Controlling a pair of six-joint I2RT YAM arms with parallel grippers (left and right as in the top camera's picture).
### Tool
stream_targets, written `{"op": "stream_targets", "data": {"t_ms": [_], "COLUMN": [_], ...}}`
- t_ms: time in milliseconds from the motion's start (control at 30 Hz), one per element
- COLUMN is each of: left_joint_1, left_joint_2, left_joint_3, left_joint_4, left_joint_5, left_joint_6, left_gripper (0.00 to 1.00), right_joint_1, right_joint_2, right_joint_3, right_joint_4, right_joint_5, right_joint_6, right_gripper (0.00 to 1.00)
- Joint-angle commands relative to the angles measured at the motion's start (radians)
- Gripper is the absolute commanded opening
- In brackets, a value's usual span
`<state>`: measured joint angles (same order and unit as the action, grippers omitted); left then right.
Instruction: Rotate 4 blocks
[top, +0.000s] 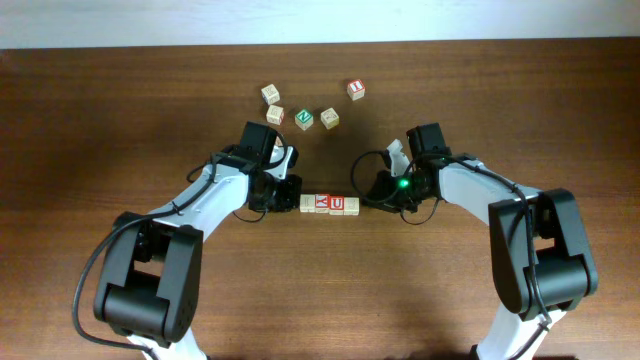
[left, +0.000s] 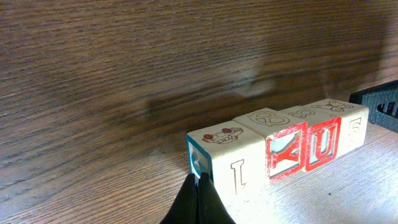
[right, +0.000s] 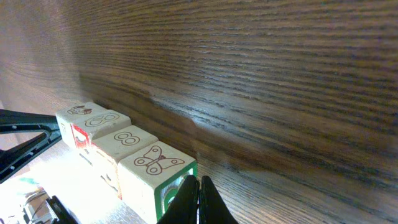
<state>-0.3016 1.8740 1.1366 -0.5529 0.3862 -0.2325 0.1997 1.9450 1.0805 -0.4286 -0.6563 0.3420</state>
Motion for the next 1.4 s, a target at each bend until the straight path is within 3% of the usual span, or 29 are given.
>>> {"op": "stream_targets", "data": {"t_ms": [0, 367, 633, 1367], "left_joint_1": [0.003, 0.002, -0.001, -0.01], "left_joint_2": [0.014, 0.019, 0.019, 0.019], "left_joint_3": [-0.01, -0.01, -0.01, -0.01], "left_joint_4": [0.0, 0.007, 0.019, 0.018], "left_joint_5": [0.011, 0.01, -0.012, -0.012], "left_joint_6": [-0.014, -0.014, -0.082, -0.082], "left_gripper": [0.0, 0.0, 0.0, 0.0], "right_joint_1": [0.003, 0.002, 0.003, 0.037], "right_joint_2": [-0.008, -0.008, -0.008, -0.015], "right_joint_3": [-0.01, -0.022, -0.031, -0.027], "right_joint_4": [0.002, -0.002, -0.001, 0.063], "right_joint_5": [-0.006, -0.07, -0.069, -0.164], "right_joint_6": [0.031, -0.021, -0.013, -0.073], "right_gripper": [0.05, 0.05, 0.05, 0.05]}}
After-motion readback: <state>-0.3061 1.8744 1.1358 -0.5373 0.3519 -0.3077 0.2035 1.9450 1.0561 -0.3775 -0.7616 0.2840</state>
